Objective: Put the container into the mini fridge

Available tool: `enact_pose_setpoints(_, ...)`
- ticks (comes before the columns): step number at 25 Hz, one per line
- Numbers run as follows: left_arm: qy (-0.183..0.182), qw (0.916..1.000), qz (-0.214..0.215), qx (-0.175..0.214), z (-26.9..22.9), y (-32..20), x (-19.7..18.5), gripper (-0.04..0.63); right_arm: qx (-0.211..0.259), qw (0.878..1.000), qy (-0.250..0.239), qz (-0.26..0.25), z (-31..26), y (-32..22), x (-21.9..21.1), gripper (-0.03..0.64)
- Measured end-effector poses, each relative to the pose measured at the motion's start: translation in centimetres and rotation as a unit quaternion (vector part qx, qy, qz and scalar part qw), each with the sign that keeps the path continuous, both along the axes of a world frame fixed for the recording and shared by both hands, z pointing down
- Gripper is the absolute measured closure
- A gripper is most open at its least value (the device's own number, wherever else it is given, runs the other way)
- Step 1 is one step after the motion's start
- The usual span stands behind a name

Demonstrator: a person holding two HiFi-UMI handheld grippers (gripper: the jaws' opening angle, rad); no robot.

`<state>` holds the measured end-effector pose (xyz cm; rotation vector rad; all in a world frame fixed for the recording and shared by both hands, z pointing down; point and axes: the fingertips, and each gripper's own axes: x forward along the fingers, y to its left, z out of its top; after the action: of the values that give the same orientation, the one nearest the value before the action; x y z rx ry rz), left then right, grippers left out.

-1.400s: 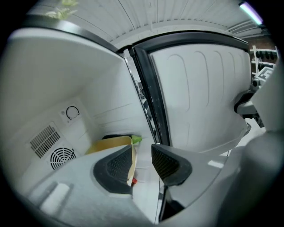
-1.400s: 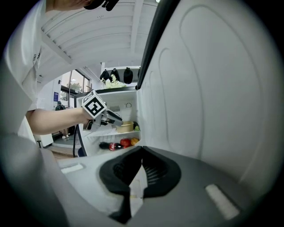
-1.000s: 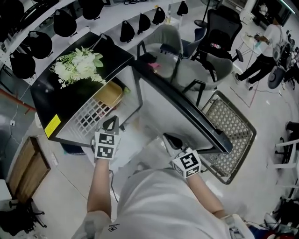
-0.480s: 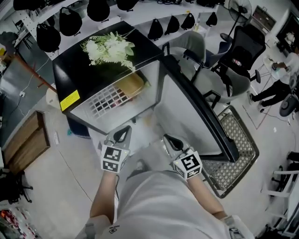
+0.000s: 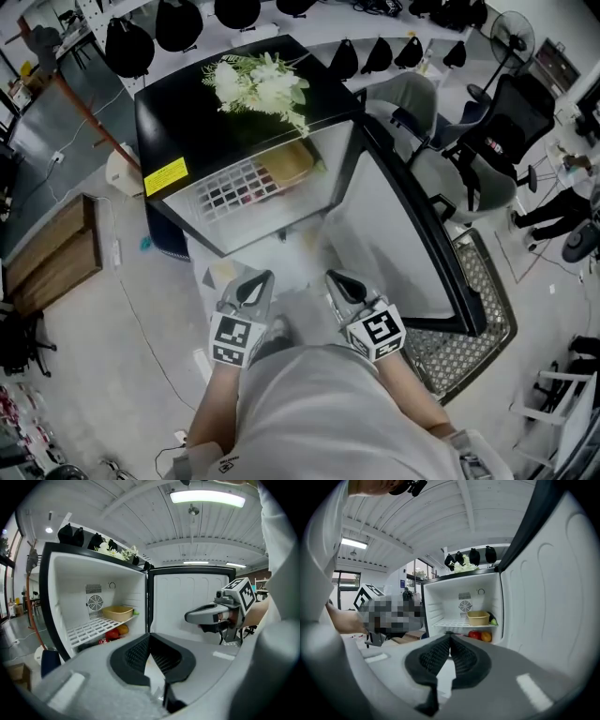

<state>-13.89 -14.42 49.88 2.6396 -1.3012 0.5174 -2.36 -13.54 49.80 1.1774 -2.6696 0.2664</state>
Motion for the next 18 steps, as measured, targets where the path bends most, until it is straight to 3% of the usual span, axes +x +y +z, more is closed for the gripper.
enact_pose_setpoints(8,0.012,0.9994,-0.033,-0.008,0.8,2.7,-1.8,0.588,-0.01,0.999,0.008,-0.048,0.4,1.2,-2.7,0.614)
enact_pose_setpoints(18,0.038,0.9987,-0.035,-0.005,0.9,4.1,-2.2,0.588,-0.004,0.996,0.011,-0.084,0.0,2.3,-4.2,0.614)
